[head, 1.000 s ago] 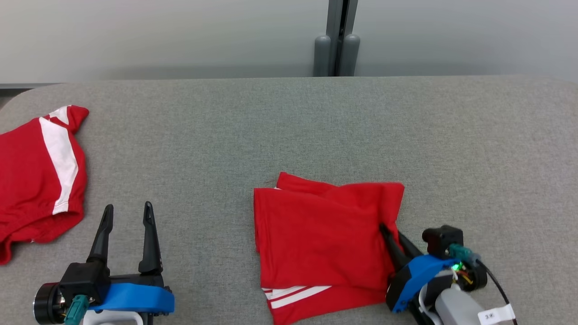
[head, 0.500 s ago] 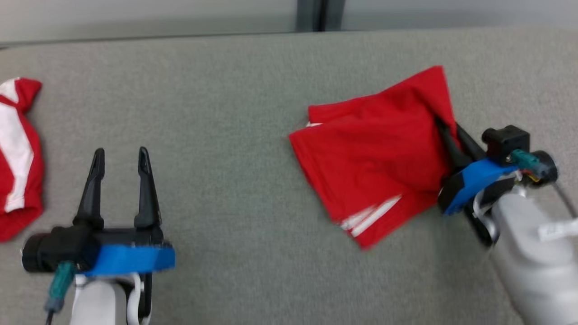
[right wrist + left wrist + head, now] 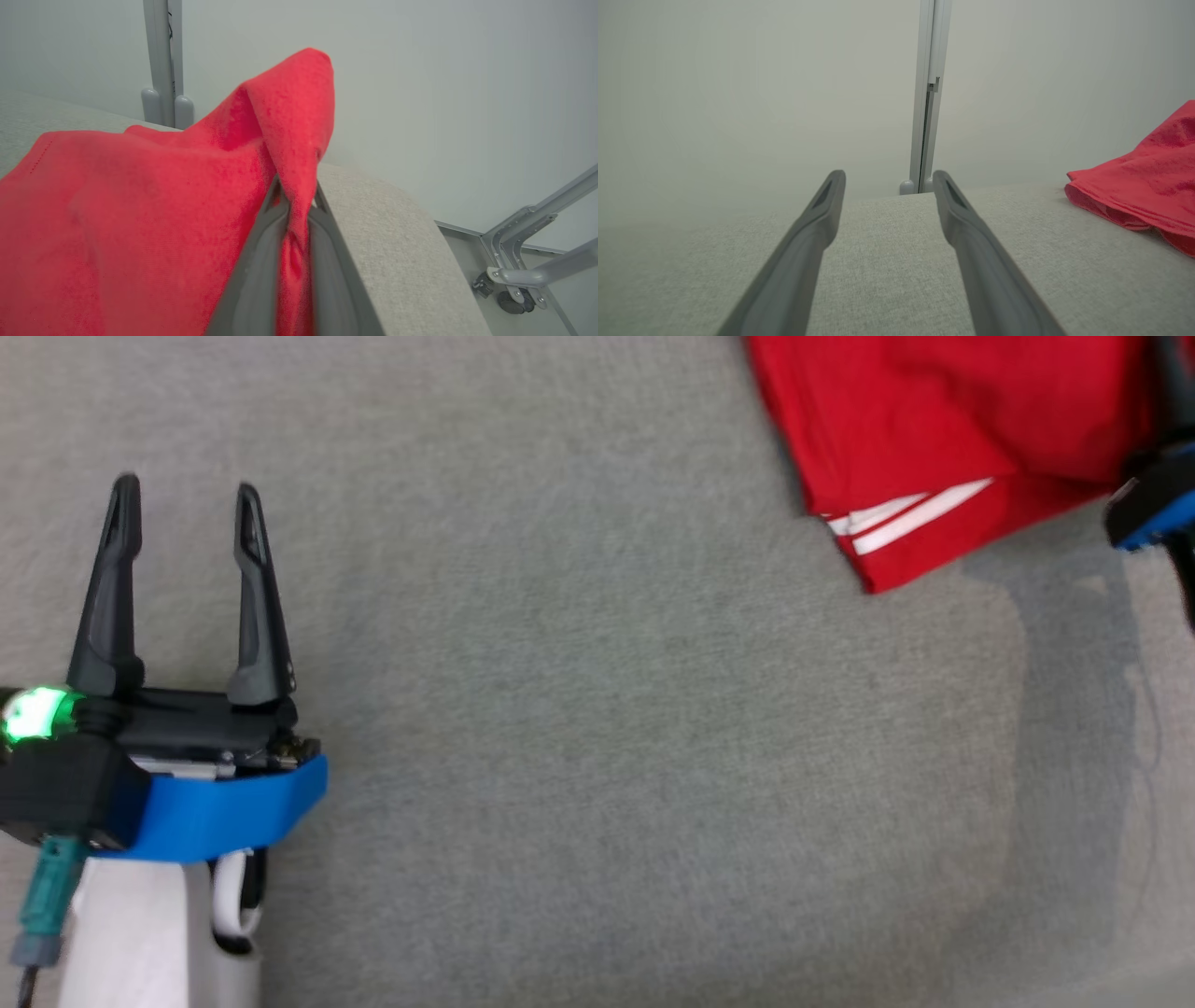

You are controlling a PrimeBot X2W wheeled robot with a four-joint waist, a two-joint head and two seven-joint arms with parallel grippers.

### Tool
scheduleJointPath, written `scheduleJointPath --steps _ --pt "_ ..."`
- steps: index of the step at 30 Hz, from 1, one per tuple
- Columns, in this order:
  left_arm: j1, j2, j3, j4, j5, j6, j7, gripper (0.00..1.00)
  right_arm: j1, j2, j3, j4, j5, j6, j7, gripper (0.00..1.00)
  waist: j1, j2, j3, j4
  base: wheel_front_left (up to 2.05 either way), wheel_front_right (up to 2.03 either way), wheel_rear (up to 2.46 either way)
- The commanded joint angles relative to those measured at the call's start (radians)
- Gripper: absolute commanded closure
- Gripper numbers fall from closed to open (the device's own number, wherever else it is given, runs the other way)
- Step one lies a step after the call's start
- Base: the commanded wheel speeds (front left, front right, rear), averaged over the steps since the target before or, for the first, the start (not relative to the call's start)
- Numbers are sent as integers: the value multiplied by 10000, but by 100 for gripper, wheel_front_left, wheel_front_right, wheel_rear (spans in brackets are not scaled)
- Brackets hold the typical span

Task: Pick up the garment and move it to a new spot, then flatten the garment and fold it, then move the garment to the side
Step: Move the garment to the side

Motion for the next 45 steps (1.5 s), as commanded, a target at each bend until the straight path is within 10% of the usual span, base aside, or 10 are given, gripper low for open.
scheduleJointPath --steps 1,20,21,22,23,29,45 --pt "-226 113 -37 -164 78 -64 -26 0 -216 -272 -78 6 84 -2 -4 100 -3 -2 138 -139 0 0 0" --pt "-34 842 19 -1696 328 51 -26 0 -2298 -877 396 1685 -130 -2 71 100 -3 -2 1291 -1126 0 0 0" --pt "-10 843 23 -1713 306 71 -26 0 -2476 -880 412 1952 -169 -2 116 94 -3 -2 1311 -1097 0 0 0" --pt "5 843 20 -1729 282 78 -26 0 -2642 -897 419 2195 -230 -2 120 68 -3 -2 1323 -1061 0 0 0" --pt "15 840 15 -1722 262 97 -26 0 -2766 -875 419 2389 -274 -2 115 0 -3 -2 1328 -1020 0 0 0" --pt "3 749 63 -1605 117 170 -26 0 -3267 -896 10 2930 -632 -2 -12 0 -3 -2 1185 -813 0 0 0" --pt "1074 109 562 -341 -395 339 -26 0 247 1056 -988 -1408 -836 -1 -14 0 -3 -2 -1428 -54 0 0 0"
